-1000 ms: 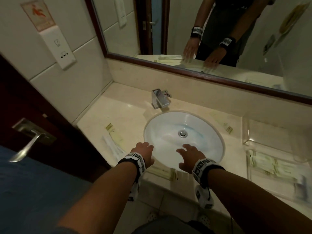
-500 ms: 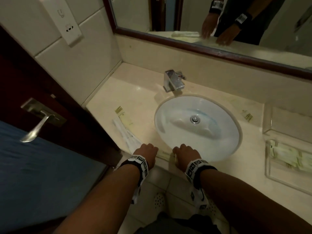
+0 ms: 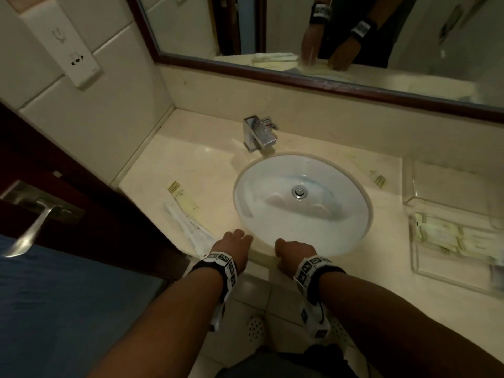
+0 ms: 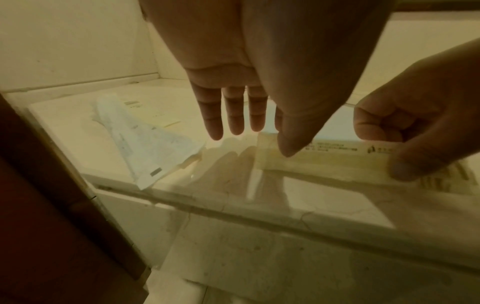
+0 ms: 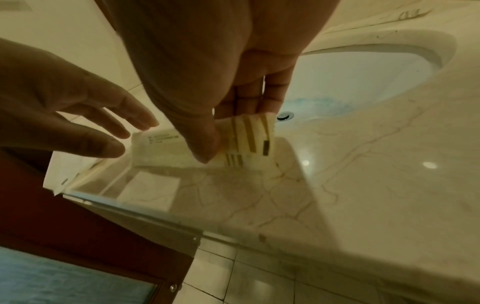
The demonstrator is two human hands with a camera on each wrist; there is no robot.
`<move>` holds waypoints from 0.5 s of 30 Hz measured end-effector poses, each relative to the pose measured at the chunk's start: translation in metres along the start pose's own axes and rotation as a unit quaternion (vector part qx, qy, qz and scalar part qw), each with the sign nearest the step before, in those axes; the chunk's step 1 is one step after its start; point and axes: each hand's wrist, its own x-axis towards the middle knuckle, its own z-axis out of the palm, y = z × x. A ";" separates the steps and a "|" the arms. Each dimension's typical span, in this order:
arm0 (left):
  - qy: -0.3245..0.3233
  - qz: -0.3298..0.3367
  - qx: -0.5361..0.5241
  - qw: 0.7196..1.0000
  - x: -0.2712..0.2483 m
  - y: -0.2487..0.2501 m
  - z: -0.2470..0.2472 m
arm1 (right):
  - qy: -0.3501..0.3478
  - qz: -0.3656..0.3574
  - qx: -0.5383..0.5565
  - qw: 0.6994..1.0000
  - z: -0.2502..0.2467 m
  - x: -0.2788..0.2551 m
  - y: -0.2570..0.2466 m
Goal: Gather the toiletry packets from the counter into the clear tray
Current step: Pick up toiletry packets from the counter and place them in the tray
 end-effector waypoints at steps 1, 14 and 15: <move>-0.001 0.001 0.011 1.000 0.001 0.002 -0.004 | -0.001 -0.004 0.013 1.000 -0.003 -0.002 0.003; -0.001 0.087 0.061 0.994 0.042 0.092 -0.061 | 0.067 0.063 0.102 0.990 -0.043 -0.048 0.101; -0.006 0.095 0.076 0.993 0.045 0.105 -0.064 | 0.071 0.071 0.101 0.990 -0.044 -0.052 0.112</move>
